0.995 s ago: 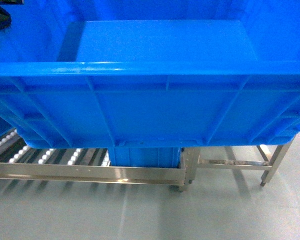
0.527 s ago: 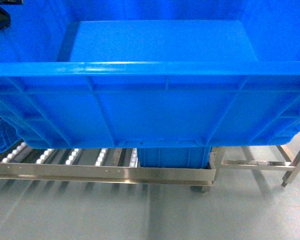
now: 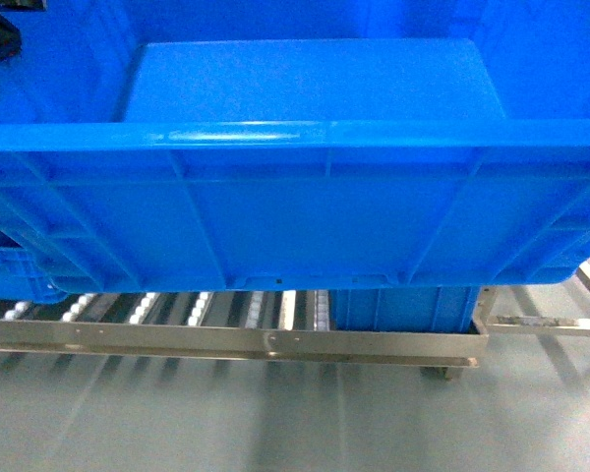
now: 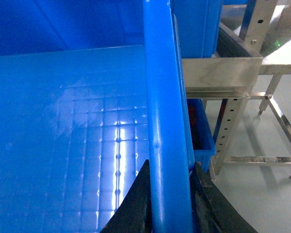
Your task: Place box next to blue box on left shelf
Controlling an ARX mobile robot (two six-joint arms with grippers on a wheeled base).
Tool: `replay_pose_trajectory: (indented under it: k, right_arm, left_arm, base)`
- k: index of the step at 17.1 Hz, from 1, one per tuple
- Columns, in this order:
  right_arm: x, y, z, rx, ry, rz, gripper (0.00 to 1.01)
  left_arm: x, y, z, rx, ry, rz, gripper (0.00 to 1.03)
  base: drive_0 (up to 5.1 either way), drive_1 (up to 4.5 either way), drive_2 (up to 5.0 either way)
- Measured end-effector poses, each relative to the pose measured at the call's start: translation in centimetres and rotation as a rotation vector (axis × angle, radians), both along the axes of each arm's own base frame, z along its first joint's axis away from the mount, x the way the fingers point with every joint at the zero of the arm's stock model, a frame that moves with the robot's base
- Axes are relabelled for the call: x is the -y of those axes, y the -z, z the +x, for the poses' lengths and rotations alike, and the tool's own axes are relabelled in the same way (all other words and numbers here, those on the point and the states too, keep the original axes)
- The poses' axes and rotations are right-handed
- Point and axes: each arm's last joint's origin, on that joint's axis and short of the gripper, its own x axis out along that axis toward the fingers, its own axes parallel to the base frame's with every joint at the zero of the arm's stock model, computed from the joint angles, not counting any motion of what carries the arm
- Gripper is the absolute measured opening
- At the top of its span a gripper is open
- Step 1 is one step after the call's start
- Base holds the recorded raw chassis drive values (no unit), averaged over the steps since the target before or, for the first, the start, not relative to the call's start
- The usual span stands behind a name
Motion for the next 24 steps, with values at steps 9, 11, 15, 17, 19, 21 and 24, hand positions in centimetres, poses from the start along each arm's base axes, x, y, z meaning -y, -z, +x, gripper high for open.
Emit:
replay_pose_trajectory:
  k: [9, 11, 15, 17, 19, 21, 24]
  right_arm:
    - [0.00, 0.00, 0.00, 0.000, 0.001, 0.001, 0.14]
    - [0.00, -0.01, 0.00, 0.001, 0.001, 0.000, 0.14]
    - [0.00, 0.01, 0.00, -0.001, 0.001, 0.002, 0.14]
    - [-0.01, 0.00, 0.00, 0.000, 0.001, 0.002, 0.14]
    - [-0.24, 0.01, -0.02, 0.001, -0.008, 0.003, 0.14]
    - [-0.22, 0.01, -0.02, 0.000, -0.006, 0.003, 0.14]
    - [-0.19, 0.02, -0.02, 0.000, -0.004, 0.002, 0.14]
  left_arm:
    - [0.00, -0.03, 0.01, 0.003, 0.000, 0.000, 0.22]
    - [0.00, 0.01, 0.00, -0.001, 0.000, 0.000, 0.22]
    - [-0.01, -0.03, 0.01, 0.003, 0.000, 0.000, 0.22]
    - [-0.03, -0.01, 0.01, 0.001, 0.000, 0.000, 0.22]
    - [-0.24, -0.01, 0.04, 0.002, -0.008, 0.001, 0.22]
    - [-0.24, 0.03, 0.03, -0.003, -0.007, -0.001, 0.22]
    - [-0.16, -0.01, 0.03, 0.001, -0.004, 0.000, 0.22]
  base:
    - [-5.0, 2.42, 2.4]
    - [-5.0, 2.44, 2.4]
    - [-5.1, 2.36, 2.4]
    - [-2.5, 1.20, 1.2]
    - [-0.2, -0.19, -0.2]
    - [-0.2, -0.19, -0.2]
    - [0.0, 0.00, 0.0]
